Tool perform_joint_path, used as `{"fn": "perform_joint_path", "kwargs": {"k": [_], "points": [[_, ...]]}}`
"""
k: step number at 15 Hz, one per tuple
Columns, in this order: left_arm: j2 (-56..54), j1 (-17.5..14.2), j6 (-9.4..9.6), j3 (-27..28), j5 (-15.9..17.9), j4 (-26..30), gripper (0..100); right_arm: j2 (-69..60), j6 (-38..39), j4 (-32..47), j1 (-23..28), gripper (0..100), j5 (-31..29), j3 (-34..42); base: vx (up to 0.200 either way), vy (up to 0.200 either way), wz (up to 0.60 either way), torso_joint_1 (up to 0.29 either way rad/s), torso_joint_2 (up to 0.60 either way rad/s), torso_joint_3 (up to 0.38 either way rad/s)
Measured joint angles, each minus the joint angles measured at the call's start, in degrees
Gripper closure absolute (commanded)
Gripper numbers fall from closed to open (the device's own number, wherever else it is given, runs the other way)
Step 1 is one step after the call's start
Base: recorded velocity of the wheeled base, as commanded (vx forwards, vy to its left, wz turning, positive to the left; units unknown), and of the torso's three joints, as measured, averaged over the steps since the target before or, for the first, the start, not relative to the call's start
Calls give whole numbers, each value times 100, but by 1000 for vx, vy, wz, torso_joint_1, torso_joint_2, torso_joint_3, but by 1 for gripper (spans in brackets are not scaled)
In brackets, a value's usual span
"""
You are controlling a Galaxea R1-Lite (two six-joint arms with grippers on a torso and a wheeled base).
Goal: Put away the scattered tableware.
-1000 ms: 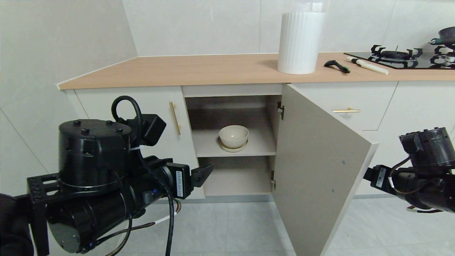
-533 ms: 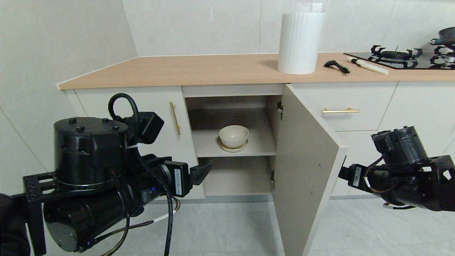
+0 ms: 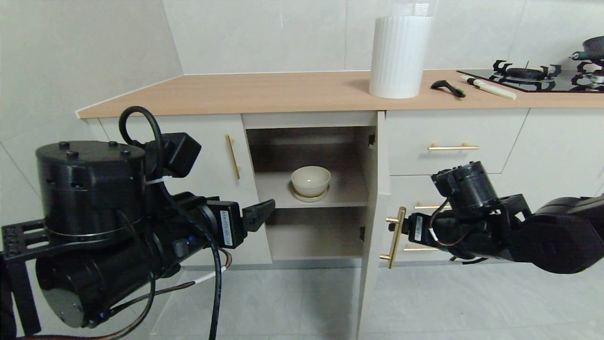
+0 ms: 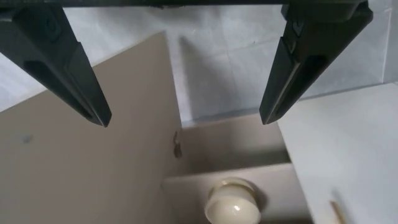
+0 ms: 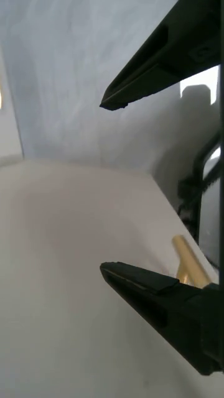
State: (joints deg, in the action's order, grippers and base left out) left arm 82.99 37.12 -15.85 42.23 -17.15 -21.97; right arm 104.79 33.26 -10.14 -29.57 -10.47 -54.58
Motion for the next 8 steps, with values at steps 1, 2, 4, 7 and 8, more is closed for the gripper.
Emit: {"fn": "perform_joint_path", "kwargs": {"k": [1,2,4,7,8], "points": [[-41,-11,4,16,-15,0,0,160,-6,0,-49,0,108,-204,0,0,0,0,0,0],[-78,-20,11,24,-15,0,0,329,-17,2,-96,0,254,-405,0,0,0,0,0,0],[-172,-27,28,29,-9,-1,0,640,-35,16,-151,0,557,-774,0,0,0,0,0,0],[-257,-27,193,18,-20,5,0,1058,-28,-4,-177,0,747,-1218,0,0,0,0,0,0],[-278,-22,208,11,-22,10,0,1172,-24,-17,-177,0,809,-1358,0,0,0,0,0,0]]}}
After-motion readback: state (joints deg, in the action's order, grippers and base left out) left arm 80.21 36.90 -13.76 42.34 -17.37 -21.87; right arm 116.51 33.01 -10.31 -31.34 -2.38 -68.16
